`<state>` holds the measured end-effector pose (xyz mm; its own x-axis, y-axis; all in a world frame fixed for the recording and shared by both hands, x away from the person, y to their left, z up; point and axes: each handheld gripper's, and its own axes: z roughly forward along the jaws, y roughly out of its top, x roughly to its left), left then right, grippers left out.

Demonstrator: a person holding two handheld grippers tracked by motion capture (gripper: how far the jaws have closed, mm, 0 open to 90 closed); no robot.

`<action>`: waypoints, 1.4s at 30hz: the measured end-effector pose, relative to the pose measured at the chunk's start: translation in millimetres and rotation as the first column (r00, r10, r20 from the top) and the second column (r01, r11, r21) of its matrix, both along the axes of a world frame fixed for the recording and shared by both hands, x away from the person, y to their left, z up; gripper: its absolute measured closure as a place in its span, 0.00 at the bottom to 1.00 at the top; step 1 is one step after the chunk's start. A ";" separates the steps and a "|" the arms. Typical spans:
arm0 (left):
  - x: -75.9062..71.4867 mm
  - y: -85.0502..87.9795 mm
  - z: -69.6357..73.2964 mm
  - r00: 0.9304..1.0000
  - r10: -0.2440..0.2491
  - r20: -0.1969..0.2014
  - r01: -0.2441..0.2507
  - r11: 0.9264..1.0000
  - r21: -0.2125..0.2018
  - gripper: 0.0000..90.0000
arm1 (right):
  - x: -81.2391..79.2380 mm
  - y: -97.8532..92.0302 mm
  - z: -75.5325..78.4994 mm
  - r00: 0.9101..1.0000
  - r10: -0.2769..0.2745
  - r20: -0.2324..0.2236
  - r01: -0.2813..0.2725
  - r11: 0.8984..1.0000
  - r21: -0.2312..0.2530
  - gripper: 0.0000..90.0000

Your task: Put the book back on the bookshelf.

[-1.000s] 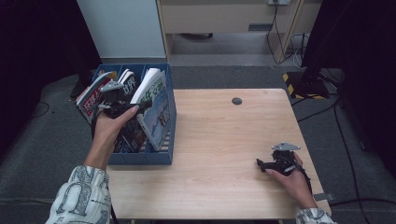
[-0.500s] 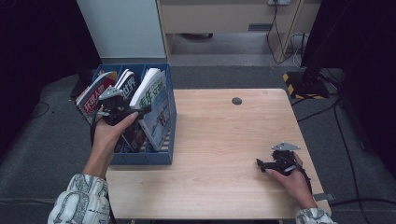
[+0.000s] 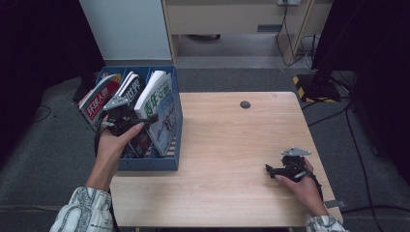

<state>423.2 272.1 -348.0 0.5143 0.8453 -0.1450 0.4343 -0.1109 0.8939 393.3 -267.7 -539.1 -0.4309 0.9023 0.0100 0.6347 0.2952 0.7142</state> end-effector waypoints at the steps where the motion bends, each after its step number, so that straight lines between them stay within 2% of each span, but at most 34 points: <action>1: -0.4 -0.4 -1.5 1.000 0.001 -0.001 -0.001 1.000 0.000 0.13 | 0.1 -0.1 0.0 1.000 0.001 0.001 -0.001 1.000 -0.001 0.06; 12: -12.5 -3.4 -19.2 1.000 -0.006 0.004 0.006 1.000 0.026 0.13 | -0.2 0.1 0.0 1.000 -0.001 0.000 0.001 1.000 0.000 0.06; 17: -17.6 -3.4 -30.3 1.000 -0.008 -0.006 0.009 1.000 0.027 0.13 | -0.2 0.1 0.0 1.000 -0.002 0.000 0.002 1.000 0.000 0.06; 25: -24.3 -4.1 -38.2 1.000 -0.011 -0.016 0.012 0.999 0.041 0.12 | -0.2 0.0 0.0 1.000 -0.002 0.000 0.002 1.000 0.000 0.06; 30: -29.2 -2.3 -43.8 1.000 -0.010 -0.023 0.011 0.999 0.036 0.12 | -0.2 0.1 0.0 1.000 -0.002 0.000 0.002 1.000 0.000 0.06; 36: -34.3 -1.5 -53.0 0.999 -0.019 -0.048 0.021 0.999 0.038 0.11 | -0.4 0.3 0.0 1.000 -0.004 -0.001 0.004 1.000 0.001 0.06; 42: -42.7 -7.4 -57.5 0.997 -0.049 -0.055 0.053 0.996 0.072 0.09 | -0.4 0.3 0.0 1.000 -0.005 -0.001 0.005 1.000 0.001 0.06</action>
<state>380.5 264.7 -405.5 0.5502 0.8275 -0.1118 0.4729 -0.1983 0.8585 392.9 -267.3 -539.0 -0.4267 0.9043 0.0111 0.6366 0.2916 0.7139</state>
